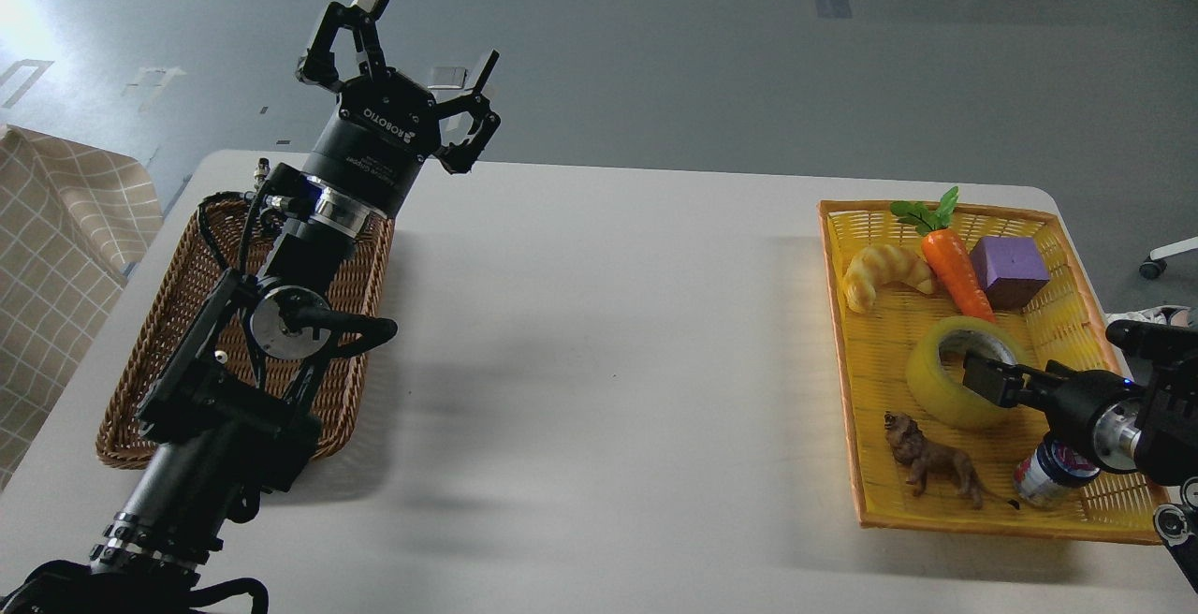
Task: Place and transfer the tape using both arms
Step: 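Grasp the yellow tape roll with the right gripper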
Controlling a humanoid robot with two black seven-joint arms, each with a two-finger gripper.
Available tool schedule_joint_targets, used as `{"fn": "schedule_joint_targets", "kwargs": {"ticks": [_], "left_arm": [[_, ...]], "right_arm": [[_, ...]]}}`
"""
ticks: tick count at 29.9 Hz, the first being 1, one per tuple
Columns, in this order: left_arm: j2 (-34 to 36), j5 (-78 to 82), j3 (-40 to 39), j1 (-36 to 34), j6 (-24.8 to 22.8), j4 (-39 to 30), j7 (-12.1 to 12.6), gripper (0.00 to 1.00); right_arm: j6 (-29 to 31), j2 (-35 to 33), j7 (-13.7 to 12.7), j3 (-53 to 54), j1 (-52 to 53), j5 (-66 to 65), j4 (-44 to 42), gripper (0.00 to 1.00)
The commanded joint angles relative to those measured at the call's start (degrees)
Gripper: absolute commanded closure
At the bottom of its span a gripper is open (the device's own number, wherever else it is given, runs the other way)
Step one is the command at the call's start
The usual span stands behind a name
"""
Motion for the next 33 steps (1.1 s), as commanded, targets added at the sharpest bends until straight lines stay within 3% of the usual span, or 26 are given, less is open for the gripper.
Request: {"fn": "schedule_joint_targets", "kwargs": {"ticks": [1, 33], "left_arm": [[-0.1, 0.0, 0.0, 0.0, 0.0, 0.0, 0.0, 0.01], [0.0, 0.0, 0.0, 0.6, 0.0, 0.0, 0.0, 0.01]], "right_arm": [[0.0, 0.5, 0.0, -0.8, 0.2, 0.0, -1.1, 0.07], [0.0, -0.1, 0.1, -1.3, 0.1, 0.0, -0.4, 0.47]]}}
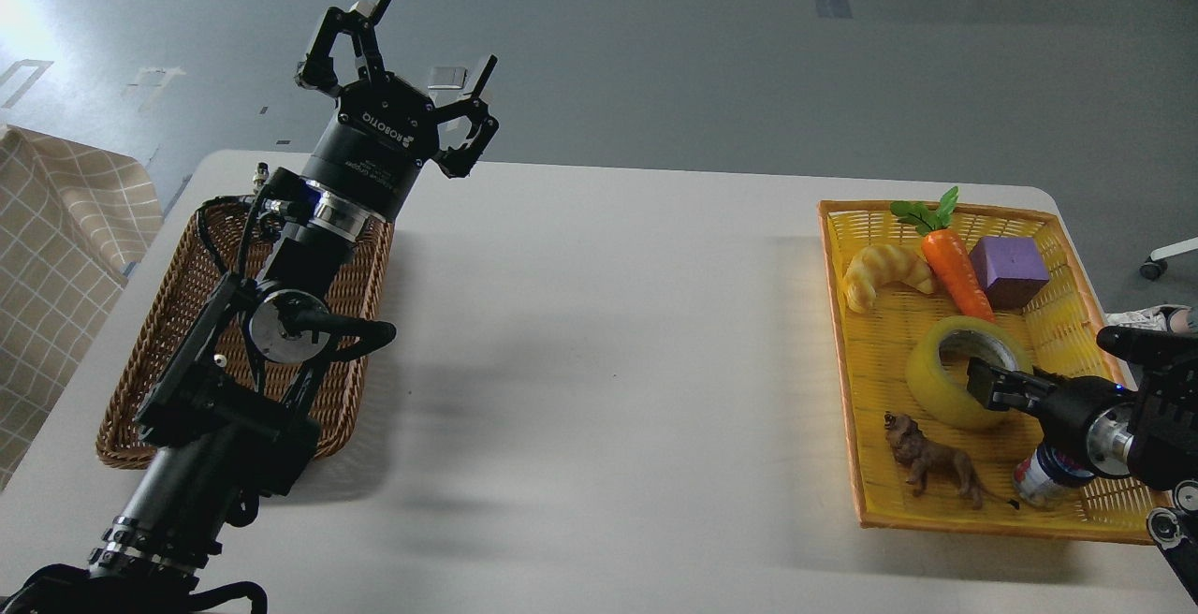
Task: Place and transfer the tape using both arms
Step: 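Grasp the yellow tape roll with the right gripper, then lift the tape roll and carry it toward the table center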
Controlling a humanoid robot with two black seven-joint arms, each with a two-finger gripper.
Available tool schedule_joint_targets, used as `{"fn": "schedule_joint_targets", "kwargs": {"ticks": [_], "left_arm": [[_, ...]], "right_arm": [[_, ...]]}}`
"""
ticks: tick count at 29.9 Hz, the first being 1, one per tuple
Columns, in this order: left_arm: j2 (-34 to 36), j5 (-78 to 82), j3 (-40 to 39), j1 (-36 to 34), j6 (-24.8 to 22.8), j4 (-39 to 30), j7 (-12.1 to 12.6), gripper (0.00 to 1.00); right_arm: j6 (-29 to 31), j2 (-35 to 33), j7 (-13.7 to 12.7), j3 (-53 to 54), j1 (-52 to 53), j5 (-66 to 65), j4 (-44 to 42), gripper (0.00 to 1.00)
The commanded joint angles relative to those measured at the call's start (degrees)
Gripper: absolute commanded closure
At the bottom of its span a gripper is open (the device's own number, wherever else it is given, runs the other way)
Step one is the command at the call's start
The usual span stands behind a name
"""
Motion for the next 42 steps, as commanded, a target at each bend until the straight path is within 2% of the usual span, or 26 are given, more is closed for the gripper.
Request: {"fn": "schedule_joint_targets", "kwargs": {"ticks": [1, 6, 11, 16, 18, 22, 25, 33, 42], "left_arm": [[0.1, 0.0, 0.0, 0.0, 0.0, 0.0, 0.0, 0.01], [0.1, -0.1, 0.0, 0.0, 0.0, 0.1, 0.0, 0.01], [0.2, -0.1, 0.0, 0.0, 0.0, 0.1, 0.0, 0.01], [0.2, -0.1, 0.0, 0.0, 0.0, 0.2, 0.0, 0.01], [0.2, -0.1, 0.0, 0.0, 0.0, 0.3, 0.0, 0.01], [0.2, -0.1, 0.0, 0.0, 0.0, 0.4, 0.0, 0.01], [0.2, -0.1, 0.0, 0.0, 0.0, 0.4, 0.0, 0.01], [0.4, -0.2, 0.0, 0.0, 0.0, 0.6, 0.0, 0.01], [0.0, -0.2, 0.4, 0.1, 0.0, 0.6, 0.0, 0.01]], "right_arm": [[0.0, -0.2, 0.0, 0.0, -0.1, 0.0, 0.0, 0.48], [0.0, -0.3, -0.1, 0.0, -0.2, 0.0, 0.0, 0.51], [0.0, -0.8, -0.1, 0.0, -0.6, 0.0, 0.1, 0.59], [0.0, -0.9, -0.2, 0.5, -0.7, 0.0, 0.2, 0.73], [0.0, -1.0, -0.2, 0.6, -0.8, 0.0, 0.2, 0.74], [0.0, -1.0, -0.2, 0.8, -0.8, 0.0, 0.2, 0.84], [0.0, -1.0, -0.2, 0.9, -0.8, 0.0, 0.4, 0.88], [0.0, -1.2, -0.2, 4.5, -0.8, 0.0, 3.2, 0.95], [0.0, -5.0, -0.9, 8.5, 1.2, 4.4, 10.5, 0.95]]}}
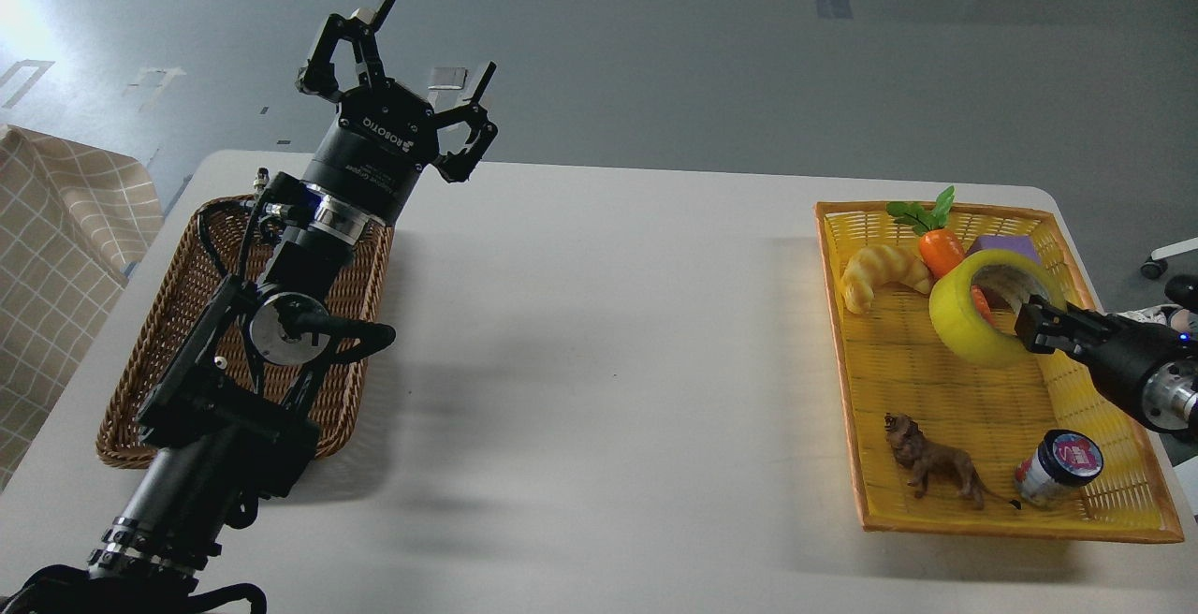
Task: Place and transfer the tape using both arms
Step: 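Lift the tape roll and carry it toward the table center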
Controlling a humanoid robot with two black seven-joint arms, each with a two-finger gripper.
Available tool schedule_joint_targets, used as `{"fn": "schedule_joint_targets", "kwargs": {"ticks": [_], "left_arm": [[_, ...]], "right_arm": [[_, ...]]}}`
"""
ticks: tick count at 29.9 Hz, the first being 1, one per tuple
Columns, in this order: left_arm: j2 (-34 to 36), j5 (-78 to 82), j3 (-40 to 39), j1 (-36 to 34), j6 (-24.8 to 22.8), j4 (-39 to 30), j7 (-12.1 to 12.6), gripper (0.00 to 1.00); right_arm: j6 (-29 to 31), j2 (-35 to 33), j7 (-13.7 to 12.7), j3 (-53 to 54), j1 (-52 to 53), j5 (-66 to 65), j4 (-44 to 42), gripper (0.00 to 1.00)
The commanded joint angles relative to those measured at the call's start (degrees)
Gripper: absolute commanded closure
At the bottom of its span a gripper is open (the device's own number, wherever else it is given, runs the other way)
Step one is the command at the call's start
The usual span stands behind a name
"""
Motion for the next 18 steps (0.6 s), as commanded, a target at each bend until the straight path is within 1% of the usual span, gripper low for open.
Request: {"fn": "schedule_joint_targets", "kwargs": {"ticks": [1, 3, 8, 11, 13, 15, 18], "left_arm": [[0.0, 0.0, 0.2, 0.0, 0.0, 0.0, 0.0, 0.01], [0.0, 0.1, 0.2, -0.1, 0.0, 0.0, 0.0, 0.01], [0.1, 0.1, 0.2, -0.1, 0.0, 0.0, 0.0, 0.01], [0.1, 0.1, 0.2, 0.0, 0.0, 0.0, 0.0, 0.01], [0.1, 0.1, 0.2, 0.0, 0.0, 0.0, 0.0, 0.01], [0.0, 0.2, 0.2, 0.4, 0.0, 0.0, 0.0, 0.01], [0.1, 0.2, 0.2, 0.4, 0.0, -0.3, 0.0, 0.01]], "right_arm": [[0.0, -0.7, -0.1, 1.5, 2.4, 2.9, 1.7, 0.95], [0.0, -0.7, -0.1, 1.3, 7.3, 5.4, 1.2, 0.95], [0.0, 0.1, -0.1, 0.2, 12.7, 7.3, -0.2, 0.96], [0.0, 2.8, -0.2, -5.5, 18.7, 7.2, -2.0, 0.97], [0.0, 4.1, -0.2, -7.5, 20.5, 7.3, -2.5, 0.97], [0.0, 7.1, -0.4, -10.6, 22.7, 7.2, -3.7, 0.97], [0.0, 10.1, -1.6, -13.9, 25.7, 7.1, -5.2, 0.97]]}}
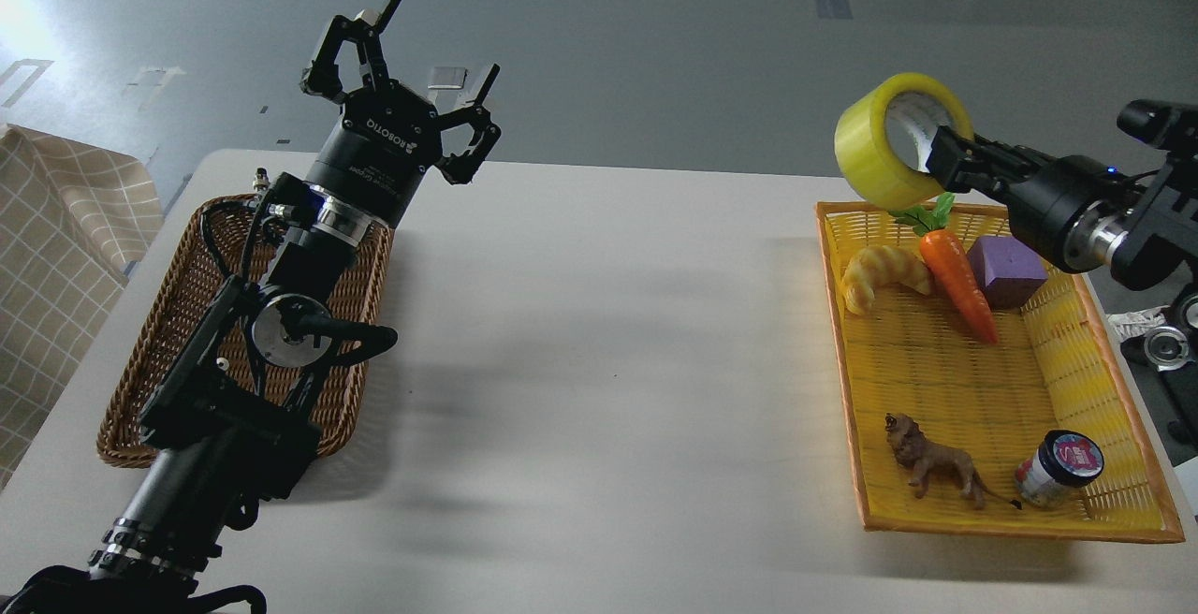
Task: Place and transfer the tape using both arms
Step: 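Lift the tape roll and carry it toward the table center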
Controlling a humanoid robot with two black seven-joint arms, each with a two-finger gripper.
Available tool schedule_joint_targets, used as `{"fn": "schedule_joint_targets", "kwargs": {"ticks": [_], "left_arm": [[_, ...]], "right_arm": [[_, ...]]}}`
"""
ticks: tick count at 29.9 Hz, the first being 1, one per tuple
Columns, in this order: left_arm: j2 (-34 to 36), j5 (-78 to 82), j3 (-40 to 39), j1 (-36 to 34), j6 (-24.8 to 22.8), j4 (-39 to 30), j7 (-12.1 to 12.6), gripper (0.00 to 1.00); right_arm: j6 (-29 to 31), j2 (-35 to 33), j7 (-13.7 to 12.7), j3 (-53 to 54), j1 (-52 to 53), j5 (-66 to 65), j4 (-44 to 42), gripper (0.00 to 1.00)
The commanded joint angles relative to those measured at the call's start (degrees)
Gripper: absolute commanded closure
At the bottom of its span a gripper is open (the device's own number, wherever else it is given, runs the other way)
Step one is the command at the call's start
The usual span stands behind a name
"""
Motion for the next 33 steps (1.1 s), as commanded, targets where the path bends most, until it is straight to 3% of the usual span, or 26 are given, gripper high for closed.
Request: {"fn": "schedule_joint_targets", "kwargs": {"ticks": [1, 16, 33], "left_arm": [[0.2, 0.0, -0.1, 0.3, 0.0, -0.4, 0.0, 0.01], [0.6, 0.0, -0.5, 0.3, 0.0, -0.4, 0.0, 0.01], [0.9, -0.3, -1.1, 0.4, 0.0, -0.4, -0.1, 0.01]], "right_arm": [[0.0, 4.6, -1.5, -5.0, 4.6, -0.1, -2.2, 0.97], [0.0, 19.9, -3.3, -21.0, 13.3, -0.8, -13.9, 0.97], [0.0, 25.4, -4.7, -31.9, 15.1, -3.6, -20.6, 0.97]]}}
